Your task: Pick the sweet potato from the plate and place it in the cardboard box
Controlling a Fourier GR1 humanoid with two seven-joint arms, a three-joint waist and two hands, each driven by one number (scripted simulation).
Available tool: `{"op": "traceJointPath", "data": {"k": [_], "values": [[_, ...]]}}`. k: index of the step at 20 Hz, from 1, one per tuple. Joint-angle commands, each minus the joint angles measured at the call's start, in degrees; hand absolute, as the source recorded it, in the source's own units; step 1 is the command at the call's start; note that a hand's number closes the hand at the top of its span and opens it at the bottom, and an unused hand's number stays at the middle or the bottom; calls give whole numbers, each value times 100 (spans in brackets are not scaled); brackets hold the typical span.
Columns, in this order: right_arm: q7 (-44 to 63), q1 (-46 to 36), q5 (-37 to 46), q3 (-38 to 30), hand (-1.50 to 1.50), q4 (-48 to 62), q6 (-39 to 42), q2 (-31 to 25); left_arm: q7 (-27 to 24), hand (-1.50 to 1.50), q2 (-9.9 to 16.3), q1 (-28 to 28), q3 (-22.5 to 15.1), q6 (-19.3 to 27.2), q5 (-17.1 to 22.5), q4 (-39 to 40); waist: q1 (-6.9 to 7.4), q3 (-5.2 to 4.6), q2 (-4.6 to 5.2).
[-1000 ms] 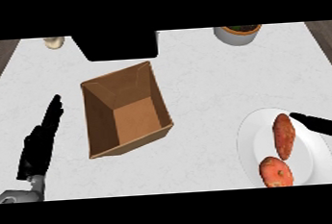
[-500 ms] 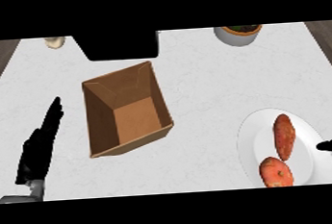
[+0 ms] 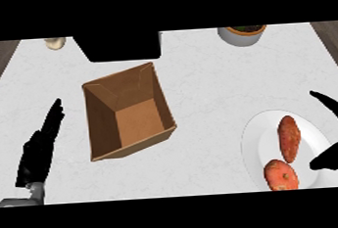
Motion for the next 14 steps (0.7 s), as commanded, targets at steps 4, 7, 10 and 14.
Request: {"op": "traceJointPath", "data": {"k": [4, 7, 10, 14], "values": [[840, 237, 599, 55, -150, -577, 159, 556, -337, 0, -235, 417, 120, -151, -231, 23, -16, 6, 0], [739, 78, 710, -208, -150, -181, 361, 667, -363, 0, -251, 325, 344, -374, -147, 19, -7, 6, 4], [893, -34, 914, -59, -150, 60, 516, 881, 295, 0, -309, 335, 285, -288, -278, -574, 7, 7, 3], [370, 186, 1302, -323, -150, 239, 474, 1057, 97, 0, -384, 254, 591, -474, -360, -350, -4, 8, 4]]}}
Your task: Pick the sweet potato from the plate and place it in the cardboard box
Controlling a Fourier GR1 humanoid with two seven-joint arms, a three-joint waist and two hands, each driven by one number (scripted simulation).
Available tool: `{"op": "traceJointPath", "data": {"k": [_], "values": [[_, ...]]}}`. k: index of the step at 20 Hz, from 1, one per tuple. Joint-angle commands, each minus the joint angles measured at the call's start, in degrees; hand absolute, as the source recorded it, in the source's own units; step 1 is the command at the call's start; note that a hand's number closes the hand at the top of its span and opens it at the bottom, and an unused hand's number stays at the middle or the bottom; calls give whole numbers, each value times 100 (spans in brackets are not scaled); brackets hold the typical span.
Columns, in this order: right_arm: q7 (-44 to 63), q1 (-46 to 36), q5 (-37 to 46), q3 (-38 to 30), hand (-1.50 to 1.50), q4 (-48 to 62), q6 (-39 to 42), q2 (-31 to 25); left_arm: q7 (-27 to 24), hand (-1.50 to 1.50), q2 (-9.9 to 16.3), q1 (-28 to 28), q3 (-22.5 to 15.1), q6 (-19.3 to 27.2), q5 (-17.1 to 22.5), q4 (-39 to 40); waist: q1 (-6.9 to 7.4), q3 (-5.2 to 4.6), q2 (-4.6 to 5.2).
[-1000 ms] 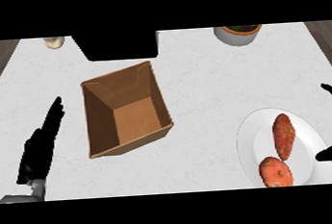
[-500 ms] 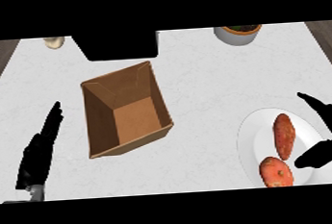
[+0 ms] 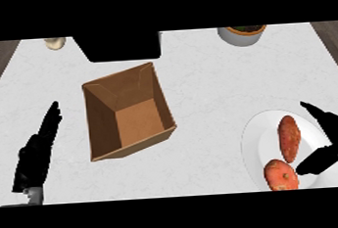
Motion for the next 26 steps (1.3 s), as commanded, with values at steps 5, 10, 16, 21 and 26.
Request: {"op": "traceJointPath", "data": {"k": [5, 10, 16, 21, 26], "values": [[-615, -18, 705, -252, -150, 569, 31, 471, -229, 0, -301, 36, 206, -201, -337, 137, 3, 1, 1], [-370, -32, 860, -444, -150, 354, 257, 725, 271, 0, -421, -63, 333, -298, -446, -214, -1, 1, 0], [-657, -74, 1223, -443, -150, 644, -24, 1024, 130, 0, -560, 412, 231, -445, -643, -535, 9, 1, -2], [-706, -415, 1286, -660, -150, 918, 119, 1107, 148, 0, -339, -510, 852, -785, -366, 268, 0, 0, 4], [-897, -292, 1537, -665, -150, 1155, -109, 1317, -315, 0, -729, 29, 592, -575, -710, 235, 4, 0, 2]]}}
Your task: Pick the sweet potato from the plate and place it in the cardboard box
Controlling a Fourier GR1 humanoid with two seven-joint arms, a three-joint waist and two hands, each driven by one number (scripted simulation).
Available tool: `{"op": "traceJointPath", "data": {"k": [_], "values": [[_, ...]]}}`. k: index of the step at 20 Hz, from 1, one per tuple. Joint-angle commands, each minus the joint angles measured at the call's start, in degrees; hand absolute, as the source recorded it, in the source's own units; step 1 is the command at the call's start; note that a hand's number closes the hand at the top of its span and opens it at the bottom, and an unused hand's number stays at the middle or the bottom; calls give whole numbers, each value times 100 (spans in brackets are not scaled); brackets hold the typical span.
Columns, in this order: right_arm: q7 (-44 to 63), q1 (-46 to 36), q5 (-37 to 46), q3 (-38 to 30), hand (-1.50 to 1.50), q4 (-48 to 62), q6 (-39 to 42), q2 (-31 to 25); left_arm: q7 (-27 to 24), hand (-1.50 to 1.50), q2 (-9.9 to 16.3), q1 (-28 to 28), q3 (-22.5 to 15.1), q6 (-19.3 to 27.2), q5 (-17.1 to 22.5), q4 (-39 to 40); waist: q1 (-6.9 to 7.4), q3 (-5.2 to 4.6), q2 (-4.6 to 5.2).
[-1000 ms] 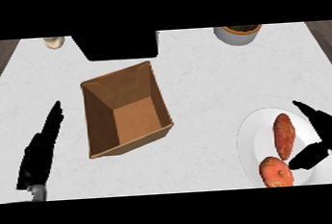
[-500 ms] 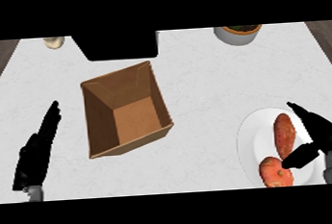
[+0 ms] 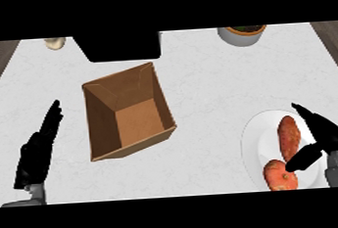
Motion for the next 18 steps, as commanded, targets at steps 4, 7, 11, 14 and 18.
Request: {"op": "traceJointPath", "data": {"k": [4, 7, 11, 14, 18], "values": [[-395, -109, 309, -85, -150, 625, 42, -25, 162, 0, -64, 74, 118, -145, -25, -225, 10, 9, 6], [-143, 98, 347, 109, -150, 212, 5, 351, 60, 0, -167, -219, 25, -105, -193, 150, -9, 8, 5], [-659, -22, 552, 45, 150, 669, -333, 257, 31, 0, -293, 39, -21, 54, -349, -122, 3, 9, 7], [-457, -136, 1063, 135, 150, 439, -930, 213, 238, 0, -257, 27, 12, -33, -230, -292, 5, 9, 5], [-880, -4, 1449, 171, 150, 815, -1531, 194, 117, 0, -303, 273, -27, -96, -251, -394, 12, 9, 4]]}}
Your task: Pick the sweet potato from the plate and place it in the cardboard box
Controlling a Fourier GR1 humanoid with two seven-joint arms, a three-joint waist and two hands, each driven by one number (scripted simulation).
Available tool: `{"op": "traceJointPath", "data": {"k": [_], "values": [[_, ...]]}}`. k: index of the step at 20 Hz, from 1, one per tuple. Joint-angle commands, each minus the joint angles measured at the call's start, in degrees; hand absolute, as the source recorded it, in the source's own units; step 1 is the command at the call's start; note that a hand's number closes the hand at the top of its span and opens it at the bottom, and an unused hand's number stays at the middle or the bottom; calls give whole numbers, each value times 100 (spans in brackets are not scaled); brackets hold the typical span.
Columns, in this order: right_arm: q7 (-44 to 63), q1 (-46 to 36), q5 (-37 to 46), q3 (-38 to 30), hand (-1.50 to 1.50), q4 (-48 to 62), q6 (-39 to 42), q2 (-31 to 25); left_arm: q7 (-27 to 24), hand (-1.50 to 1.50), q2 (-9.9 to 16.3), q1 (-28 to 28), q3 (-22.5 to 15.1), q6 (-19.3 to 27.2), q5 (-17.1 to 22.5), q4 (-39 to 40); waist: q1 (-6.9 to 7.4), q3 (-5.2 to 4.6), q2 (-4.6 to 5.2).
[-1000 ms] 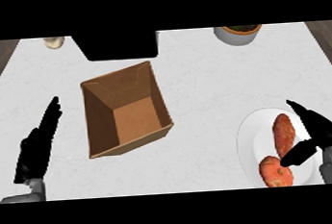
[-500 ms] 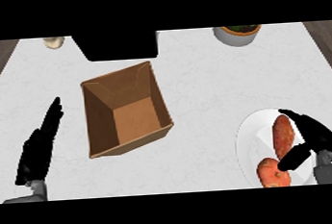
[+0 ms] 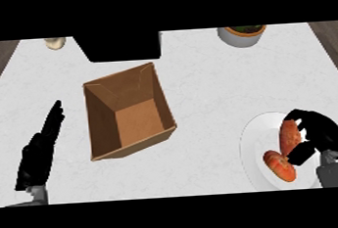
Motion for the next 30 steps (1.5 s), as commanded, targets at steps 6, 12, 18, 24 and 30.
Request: {"op": "traceJointPath", "data": {"k": [6, 12, 18, 24, 30], "values": [[912, 679, 856, 591, 150, -1735, -238, 429, -317, 0, -68, 124, 119, 41, -78, 233, -74, 47, 15], [2376, 1926, 2929, 2667, 150, -2949, -703, 1587, -250, 0, -55, 46, 151, 31, -39, 267, -165, 33, -11], [3364, 2903, 4055, 4120, 150, -4699, -264, 1753, 171, 0, -123, -7, -4, -12, -81, -113, -118, 49, -11], [2908, 1920, 3653, 4718, 150, -5284, -1013, 1951, -25, 0, -65, 136, 80, -21, -71, -82, -17, 54, 3], [3304, 726, 3353, 5126, 150, -5149, -930, 1942, -405, 0, -44, 23, 108, -57, -94, 290, 47, 46, 46]]}}
